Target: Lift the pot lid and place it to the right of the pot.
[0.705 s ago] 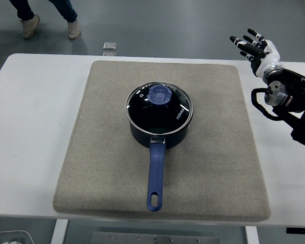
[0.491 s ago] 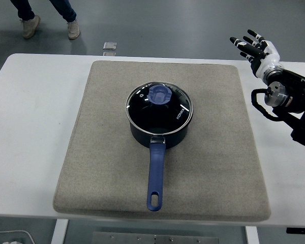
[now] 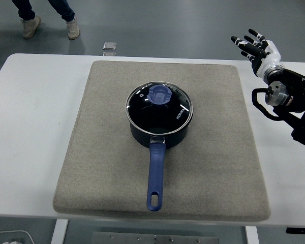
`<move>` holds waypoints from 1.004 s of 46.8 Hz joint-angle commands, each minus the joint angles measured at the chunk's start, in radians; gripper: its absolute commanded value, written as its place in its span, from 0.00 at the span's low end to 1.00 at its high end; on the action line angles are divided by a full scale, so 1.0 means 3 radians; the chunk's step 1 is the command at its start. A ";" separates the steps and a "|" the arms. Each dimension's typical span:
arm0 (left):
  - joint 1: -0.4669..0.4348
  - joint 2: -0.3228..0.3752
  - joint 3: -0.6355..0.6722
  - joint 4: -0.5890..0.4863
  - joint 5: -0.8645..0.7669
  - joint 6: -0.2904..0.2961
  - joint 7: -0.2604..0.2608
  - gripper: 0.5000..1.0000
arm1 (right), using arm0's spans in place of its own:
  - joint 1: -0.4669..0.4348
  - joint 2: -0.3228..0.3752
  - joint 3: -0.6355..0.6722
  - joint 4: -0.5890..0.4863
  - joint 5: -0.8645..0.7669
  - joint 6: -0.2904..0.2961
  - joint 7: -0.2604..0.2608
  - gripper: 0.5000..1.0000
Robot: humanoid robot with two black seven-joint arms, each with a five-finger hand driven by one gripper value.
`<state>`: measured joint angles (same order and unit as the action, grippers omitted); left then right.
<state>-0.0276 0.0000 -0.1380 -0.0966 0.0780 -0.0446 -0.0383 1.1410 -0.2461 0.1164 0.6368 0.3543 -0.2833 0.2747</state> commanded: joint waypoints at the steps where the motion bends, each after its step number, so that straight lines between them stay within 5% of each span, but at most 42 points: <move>1: 0.0000 0.0000 0.0000 0.0000 0.0001 0.0000 -0.0005 1.00 | 0.0006 -0.0003 0.0000 -0.0001 -0.0005 -0.0007 0.0000 0.79; 47: 0.0000 0.0000 0.0000 0.0000 0.0001 0.0000 0.0000 1.00 | -0.0009 -0.0054 -0.0020 -0.0077 -0.0041 -0.0002 -0.0005 0.79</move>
<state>-0.0276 0.0000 -0.1381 -0.0966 0.0783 -0.0446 -0.0386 1.1387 -0.2578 0.1133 0.6234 0.3491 -0.2891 0.2731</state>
